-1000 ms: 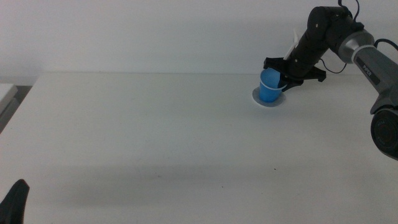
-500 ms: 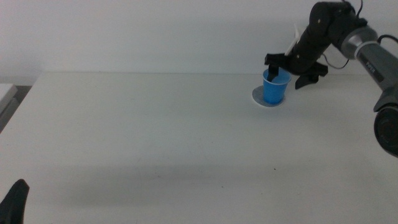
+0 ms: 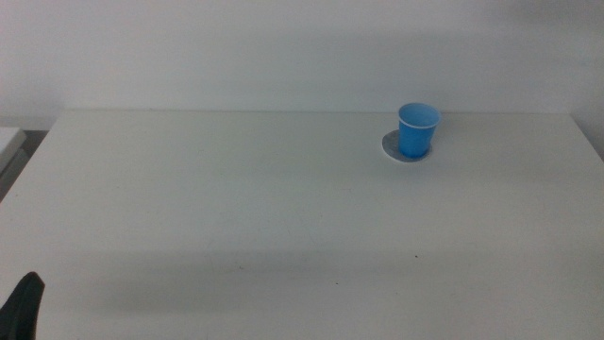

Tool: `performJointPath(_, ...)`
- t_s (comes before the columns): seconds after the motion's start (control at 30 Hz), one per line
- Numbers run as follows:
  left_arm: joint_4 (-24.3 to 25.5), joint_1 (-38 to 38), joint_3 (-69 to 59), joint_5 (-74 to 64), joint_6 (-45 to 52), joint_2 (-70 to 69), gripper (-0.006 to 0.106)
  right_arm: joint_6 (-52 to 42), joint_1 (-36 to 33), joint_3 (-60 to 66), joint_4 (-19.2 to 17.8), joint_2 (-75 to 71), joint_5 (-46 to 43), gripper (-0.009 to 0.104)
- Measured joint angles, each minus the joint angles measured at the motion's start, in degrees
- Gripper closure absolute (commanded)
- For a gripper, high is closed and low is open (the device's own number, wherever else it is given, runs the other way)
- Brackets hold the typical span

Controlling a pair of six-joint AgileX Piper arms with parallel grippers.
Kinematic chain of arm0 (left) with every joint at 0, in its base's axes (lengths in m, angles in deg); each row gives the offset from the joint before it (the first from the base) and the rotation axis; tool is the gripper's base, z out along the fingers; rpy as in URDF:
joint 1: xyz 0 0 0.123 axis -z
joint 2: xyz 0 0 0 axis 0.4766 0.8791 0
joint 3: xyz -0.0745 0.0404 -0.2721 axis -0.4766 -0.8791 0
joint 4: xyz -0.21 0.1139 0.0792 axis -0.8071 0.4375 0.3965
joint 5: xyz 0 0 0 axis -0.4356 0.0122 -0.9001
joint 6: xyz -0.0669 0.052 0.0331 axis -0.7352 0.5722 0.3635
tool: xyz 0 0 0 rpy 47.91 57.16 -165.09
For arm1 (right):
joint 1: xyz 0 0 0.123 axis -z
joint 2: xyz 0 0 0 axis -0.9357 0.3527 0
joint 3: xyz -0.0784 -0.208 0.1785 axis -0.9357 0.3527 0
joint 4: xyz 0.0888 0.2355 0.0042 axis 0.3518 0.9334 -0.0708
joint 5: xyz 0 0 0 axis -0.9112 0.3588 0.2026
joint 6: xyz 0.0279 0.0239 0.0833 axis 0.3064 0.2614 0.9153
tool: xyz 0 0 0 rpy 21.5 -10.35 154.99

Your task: Place an empty cup on a cup mat.

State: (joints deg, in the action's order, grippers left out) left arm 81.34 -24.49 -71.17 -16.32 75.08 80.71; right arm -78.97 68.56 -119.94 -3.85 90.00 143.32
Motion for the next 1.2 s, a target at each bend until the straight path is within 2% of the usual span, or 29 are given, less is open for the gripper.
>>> performJointPath(0.2,0.0,0.0,0.0,0.0,0.0,0.0,0.007,-3.1,6.9,9.7,0.1,-20.3,-0.7,0.011)
performJointPath(0.5,0.0,0.0,0.0,0.0,0.0,0.0,0.007,-11.1,7.2,41.3,1.8,-51.4,-6.5,0.011)
performJointPath(0.67,0.0,0.0,0.0,0.0,0.0,0.0,0.007,-14.0,7.2,62.2,2.3,-65.0,-13.5,0.011)
performJointPath(0.93,0.0,0.0,0.0,0.0,0.0,0.0,0.007,-19.3,7.2,91.9,2.5,-84.9,-32.1,0.011)
performJointPath(1.03,0.0,0.0,0.0,0.0,0.0,0.0,0.007,-19.8,7.2,99.6,2.6,-90.9,-37.5,0.011)
performJointPath(1.2,0.0,0.0,0.0,0.0,0.0,0.0,0.007,-19.9,7.2,106.5,3.3,-96.7,-39.6,0.011)
